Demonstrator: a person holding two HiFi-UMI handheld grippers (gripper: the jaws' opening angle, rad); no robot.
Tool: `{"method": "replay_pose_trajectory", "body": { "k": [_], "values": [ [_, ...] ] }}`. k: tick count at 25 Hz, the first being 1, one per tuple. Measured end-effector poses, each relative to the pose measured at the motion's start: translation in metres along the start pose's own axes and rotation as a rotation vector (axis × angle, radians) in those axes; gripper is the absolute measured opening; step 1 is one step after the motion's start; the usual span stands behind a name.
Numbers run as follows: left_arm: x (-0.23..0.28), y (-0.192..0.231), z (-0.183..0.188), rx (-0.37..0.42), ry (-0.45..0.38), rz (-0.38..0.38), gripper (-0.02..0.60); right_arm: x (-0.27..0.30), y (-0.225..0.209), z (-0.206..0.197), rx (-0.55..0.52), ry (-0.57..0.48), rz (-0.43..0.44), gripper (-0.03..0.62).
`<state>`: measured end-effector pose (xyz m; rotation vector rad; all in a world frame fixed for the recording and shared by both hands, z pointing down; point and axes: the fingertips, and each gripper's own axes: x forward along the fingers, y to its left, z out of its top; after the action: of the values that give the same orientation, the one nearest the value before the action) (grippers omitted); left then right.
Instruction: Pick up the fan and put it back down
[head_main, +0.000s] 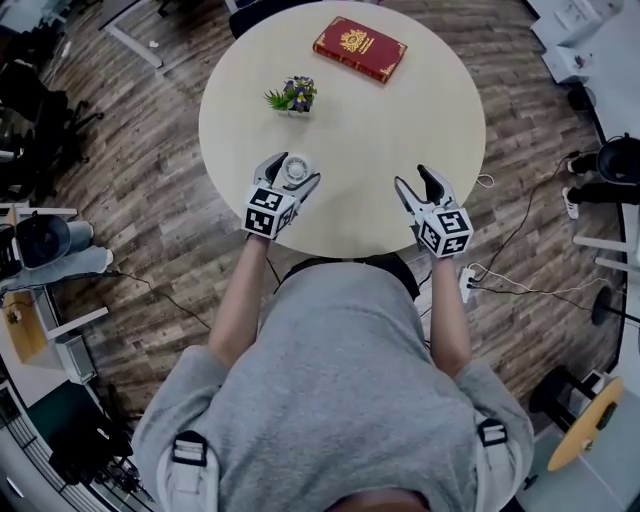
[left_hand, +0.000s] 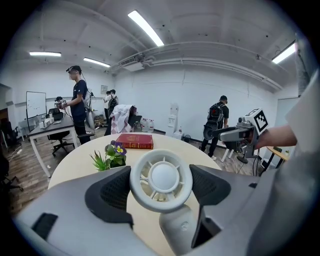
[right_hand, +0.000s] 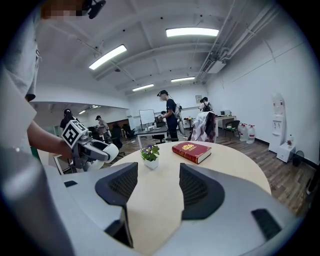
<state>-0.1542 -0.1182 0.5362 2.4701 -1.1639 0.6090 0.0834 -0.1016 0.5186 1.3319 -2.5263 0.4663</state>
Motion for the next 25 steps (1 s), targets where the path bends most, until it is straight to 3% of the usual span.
{"method": "replay_pose_trajectory", "body": {
  "k": [25],
  "values": [
    [0.012, -0.016, -0.005, -0.008, 0.027, -0.001, 0.377, -0.003, -0.01, -0.015, 0.032, 0.014, 0.016, 0.265]
  ]
}}
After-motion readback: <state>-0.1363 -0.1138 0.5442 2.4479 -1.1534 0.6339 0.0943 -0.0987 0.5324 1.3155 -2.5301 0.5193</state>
